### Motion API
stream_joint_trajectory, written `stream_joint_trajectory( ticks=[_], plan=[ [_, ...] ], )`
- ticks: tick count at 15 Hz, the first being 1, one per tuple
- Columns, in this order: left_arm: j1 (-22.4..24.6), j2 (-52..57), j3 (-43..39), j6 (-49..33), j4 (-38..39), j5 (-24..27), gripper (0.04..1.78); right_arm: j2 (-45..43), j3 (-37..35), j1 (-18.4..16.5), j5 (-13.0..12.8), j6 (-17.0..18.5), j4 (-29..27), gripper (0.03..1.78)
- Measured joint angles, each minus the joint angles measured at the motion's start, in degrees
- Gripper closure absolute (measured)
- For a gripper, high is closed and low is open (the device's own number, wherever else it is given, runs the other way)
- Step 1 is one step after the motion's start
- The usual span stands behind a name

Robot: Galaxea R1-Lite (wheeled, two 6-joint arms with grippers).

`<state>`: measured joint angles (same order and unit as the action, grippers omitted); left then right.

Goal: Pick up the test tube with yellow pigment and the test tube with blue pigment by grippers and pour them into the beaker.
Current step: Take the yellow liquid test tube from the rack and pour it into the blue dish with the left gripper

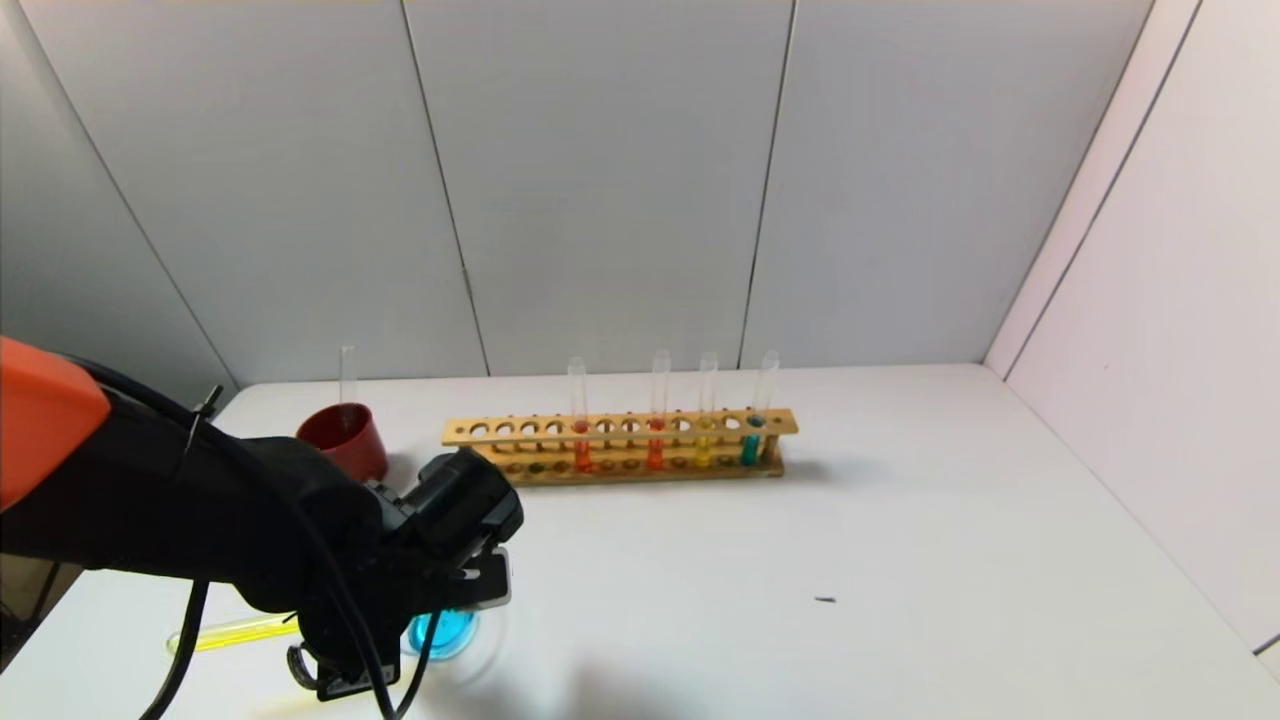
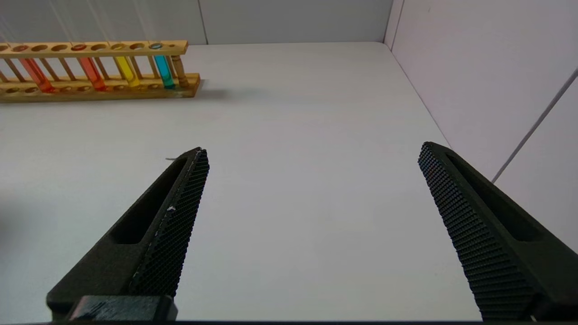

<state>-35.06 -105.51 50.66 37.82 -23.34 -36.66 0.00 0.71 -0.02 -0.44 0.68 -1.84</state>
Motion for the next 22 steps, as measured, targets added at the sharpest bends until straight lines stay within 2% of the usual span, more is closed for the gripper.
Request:
stream_joint_trajectory(
  ticks=[3,9,13,20,22],
  plan=[
    [-0.4,-0.6,2.2,0.0,-4.4,-1.6,1.52,0.0,0.0,0.0,0.0,0.0,0.0,0.11],
    [-0.4,-1.6,3.1,-0.2,-5.5,-1.8,1.52,0.0,0.0,0.0,0.0,0.0,0.0,0.11],
    [-0.3,-2.7,5.5,-0.2,-10.8,-3.6,1.52,0.0,0.0,0.0,0.0,0.0,0.0,0.11],
    [-0.2,-5.5,8.7,0.1,-12.2,-4.0,1.52,0.0,0.0,0.0,0.0,0.0,0.0,0.11],
    [-0.4,-6.1,9.8,0.2,-14.7,-4.0,1.52,0.0,0.0,0.0,0.0,0.0,0.0,0.11]
  ],
)
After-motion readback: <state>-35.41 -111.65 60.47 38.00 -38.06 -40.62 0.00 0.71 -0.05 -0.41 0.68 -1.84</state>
